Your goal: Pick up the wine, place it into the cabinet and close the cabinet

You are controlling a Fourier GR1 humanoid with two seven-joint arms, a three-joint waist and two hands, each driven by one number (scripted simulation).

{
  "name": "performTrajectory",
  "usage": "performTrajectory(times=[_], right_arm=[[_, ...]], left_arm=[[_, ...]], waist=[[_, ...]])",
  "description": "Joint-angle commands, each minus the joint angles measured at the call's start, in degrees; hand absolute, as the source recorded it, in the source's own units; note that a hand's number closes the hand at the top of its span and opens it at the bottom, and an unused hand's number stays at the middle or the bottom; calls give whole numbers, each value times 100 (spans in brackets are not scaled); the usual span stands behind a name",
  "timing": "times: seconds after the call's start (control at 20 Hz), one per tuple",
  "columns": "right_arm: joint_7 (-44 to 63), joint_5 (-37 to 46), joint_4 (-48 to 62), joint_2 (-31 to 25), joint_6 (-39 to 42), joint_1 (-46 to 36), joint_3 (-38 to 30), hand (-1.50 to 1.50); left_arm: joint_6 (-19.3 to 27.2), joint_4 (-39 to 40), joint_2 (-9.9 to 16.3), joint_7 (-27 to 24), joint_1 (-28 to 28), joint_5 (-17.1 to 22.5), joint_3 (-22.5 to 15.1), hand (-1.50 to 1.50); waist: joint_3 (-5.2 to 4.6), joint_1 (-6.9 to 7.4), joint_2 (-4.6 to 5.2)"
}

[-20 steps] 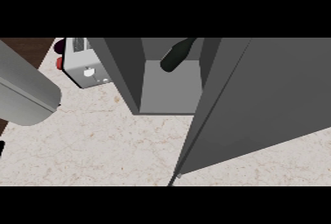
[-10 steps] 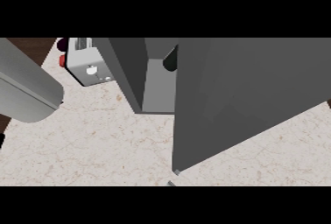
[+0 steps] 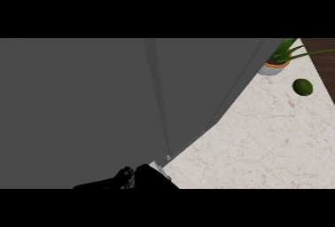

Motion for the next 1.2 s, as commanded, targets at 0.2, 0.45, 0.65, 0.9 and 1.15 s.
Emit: performTrajectory(times=[0.2, 0.45, 0.65, 0.9, 1.15], right_arm=[[-548, -987, 2142, 228, -86, -2129, -1178, 150], [-1142, -314, 3389, 211, 587, -2500, -1379, 150], [-1611, -416, 4208, 232, 679, -2591, -1687, 150], [-1952, -630, 5044, 226, 1230, -2824, -2391, 150], [-2675, -566, 5679, -8, 1605, -2582, -2584, 150]], left_arm=[[-234, 225, -111, 151, -141, 42, 281, -150], [-25, 144, -215, 306, -171, -84, 252, -150], [-208, 458, -389, 275, -358, -235, 272, -150], [14, -107, -528, 393, 9, -437, 281, -150], [-79, -66, -475, 622, -48, -345, 529, -150]], waist=[[5, 7, -1], [10, -70, -2], [10, -97, 4], [13, -56, -2], [13, -52, 7]])
